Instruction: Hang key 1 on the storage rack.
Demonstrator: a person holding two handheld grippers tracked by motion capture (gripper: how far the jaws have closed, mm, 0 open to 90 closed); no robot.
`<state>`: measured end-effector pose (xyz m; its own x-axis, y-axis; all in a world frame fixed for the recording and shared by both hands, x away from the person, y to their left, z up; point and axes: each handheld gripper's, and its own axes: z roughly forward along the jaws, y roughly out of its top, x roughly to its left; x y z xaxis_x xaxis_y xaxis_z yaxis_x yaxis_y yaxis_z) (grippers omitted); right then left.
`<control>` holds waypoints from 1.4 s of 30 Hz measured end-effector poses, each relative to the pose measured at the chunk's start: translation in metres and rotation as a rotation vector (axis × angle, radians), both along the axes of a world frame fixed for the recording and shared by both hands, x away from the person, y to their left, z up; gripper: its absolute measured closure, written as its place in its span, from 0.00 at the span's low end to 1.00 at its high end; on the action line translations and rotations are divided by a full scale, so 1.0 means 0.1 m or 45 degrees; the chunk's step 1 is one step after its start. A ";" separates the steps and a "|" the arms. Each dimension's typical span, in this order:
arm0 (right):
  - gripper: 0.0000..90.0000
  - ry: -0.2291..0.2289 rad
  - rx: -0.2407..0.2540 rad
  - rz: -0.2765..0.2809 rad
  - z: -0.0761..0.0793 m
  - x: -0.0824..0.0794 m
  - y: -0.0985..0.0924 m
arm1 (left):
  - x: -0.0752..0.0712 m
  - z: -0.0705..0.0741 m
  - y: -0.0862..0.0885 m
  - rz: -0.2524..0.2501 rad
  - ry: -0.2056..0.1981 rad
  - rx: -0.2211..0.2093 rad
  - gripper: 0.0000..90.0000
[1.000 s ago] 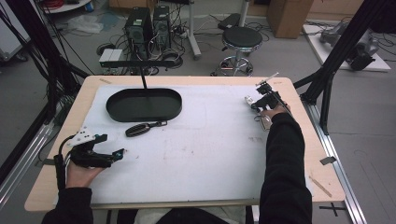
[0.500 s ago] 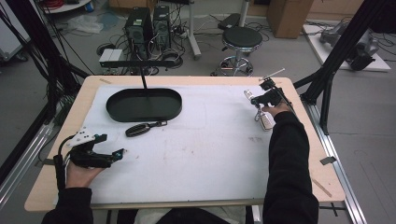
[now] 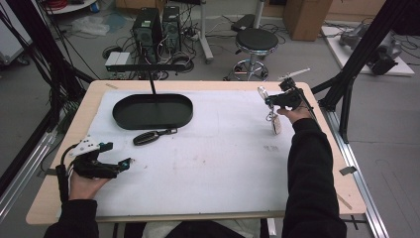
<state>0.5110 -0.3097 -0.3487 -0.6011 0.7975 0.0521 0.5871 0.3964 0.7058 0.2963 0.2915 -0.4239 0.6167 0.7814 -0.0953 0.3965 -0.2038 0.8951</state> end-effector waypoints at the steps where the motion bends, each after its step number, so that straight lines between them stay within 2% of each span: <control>1: 0.85 -0.007 0.011 0.004 0.02 -0.01 0.00 | 0.00 0.00 0.00 -0.001 0.000 -0.003 0.05; 9: 0.85 -0.030 0.028 0.028 0.12 -0.10 0.04 | 0.01 0.00 0.00 -0.005 0.001 -0.013 0.05; 16: 0.85 -0.047 0.079 0.091 0.24 -0.16 0.22 | 0.01 0.00 0.00 -0.004 -0.004 -0.011 0.05; 27: 0.85 -0.087 0.069 0.199 0.48 -0.23 0.54 | 0.01 0.00 0.01 -0.012 0.002 -0.014 0.05; 34: 0.85 -0.126 0.065 0.238 0.62 -0.26 0.69 | 0.01 0.00 0.01 -0.016 0.007 -0.019 0.05; 37: 0.85 -0.118 0.065 0.243 0.66 -0.26 0.74 | 0.01 -0.01 0.00 -0.032 0.012 -0.020 0.05; 42: 0.85 -0.141 0.048 0.262 0.74 -0.26 0.87 | 0.02 -0.02 -0.01 -0.045 0.020 -0.019 0.05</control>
